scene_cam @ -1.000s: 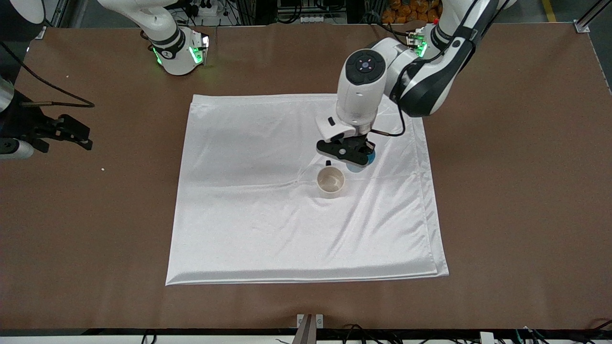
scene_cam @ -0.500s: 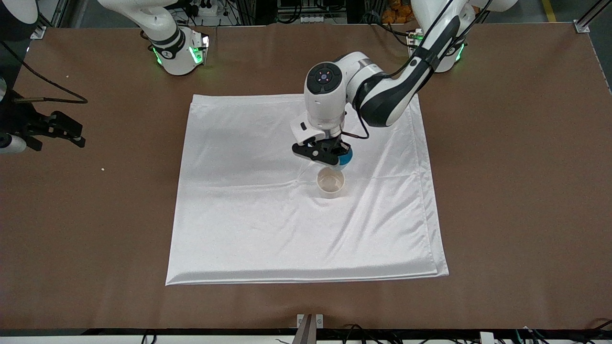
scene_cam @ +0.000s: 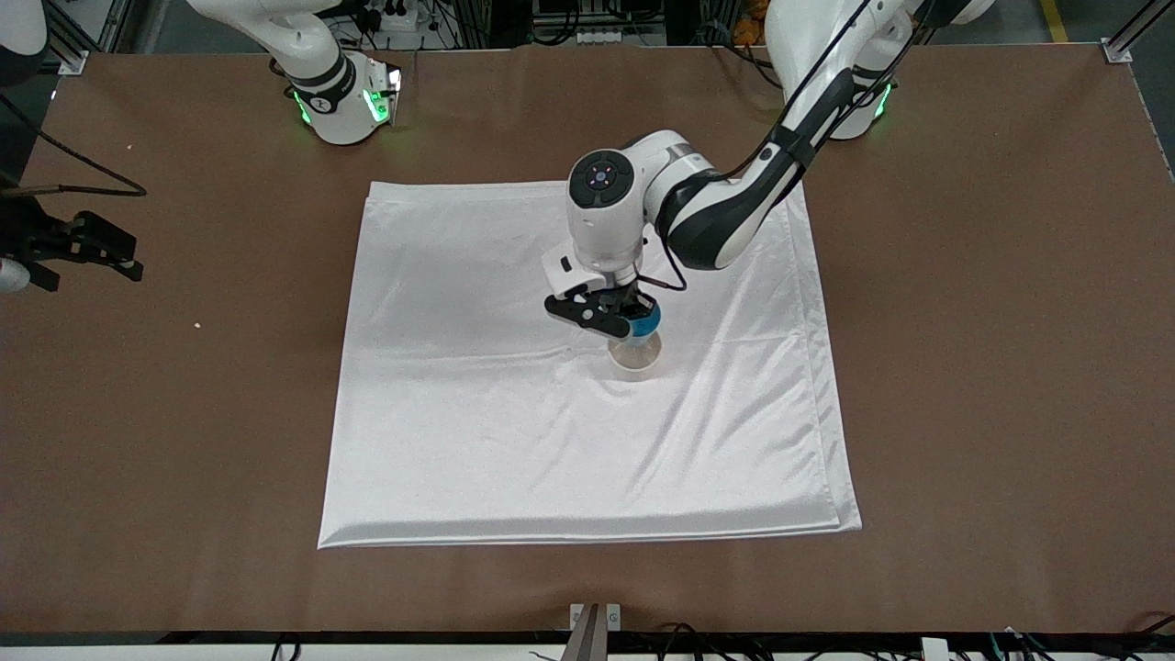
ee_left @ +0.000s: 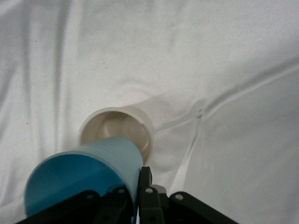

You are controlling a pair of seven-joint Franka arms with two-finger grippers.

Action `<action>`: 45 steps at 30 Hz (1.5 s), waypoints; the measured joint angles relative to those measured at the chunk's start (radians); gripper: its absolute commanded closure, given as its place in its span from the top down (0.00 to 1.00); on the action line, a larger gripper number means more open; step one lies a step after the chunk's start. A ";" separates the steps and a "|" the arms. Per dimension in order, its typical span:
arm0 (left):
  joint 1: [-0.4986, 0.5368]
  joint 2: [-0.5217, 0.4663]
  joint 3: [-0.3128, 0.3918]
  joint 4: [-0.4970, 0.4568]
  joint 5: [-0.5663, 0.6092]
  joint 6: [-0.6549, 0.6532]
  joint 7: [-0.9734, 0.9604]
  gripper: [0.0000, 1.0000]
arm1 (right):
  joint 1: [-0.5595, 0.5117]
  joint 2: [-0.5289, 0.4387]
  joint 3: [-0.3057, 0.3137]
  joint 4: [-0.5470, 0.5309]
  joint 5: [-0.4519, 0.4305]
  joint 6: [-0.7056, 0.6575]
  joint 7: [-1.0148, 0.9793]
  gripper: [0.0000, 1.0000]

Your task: Place blue cup into white mug on cloth

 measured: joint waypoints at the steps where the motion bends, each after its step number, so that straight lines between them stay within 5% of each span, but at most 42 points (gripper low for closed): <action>1: -0.005 0.003 0.005 0.002 0.000 0.004 0.000 0.00 | 0.000 0.000 -0.001 0.000 0.000 0.000 -0.001 1.00; 43: -0.025 0.060 0.033 0.006 0.088 0.058 0.000 0.00 | 0.011 -0.021 0.024 -0.002 0.000 -0.013 -0.002 1.00; 45: -0.026 0.061 0.033 0.006 0.088 0.058 0.000 0.13 | 0.011 -0.021 0.028 -0.002 0.000 -0.014 -0.001 1.00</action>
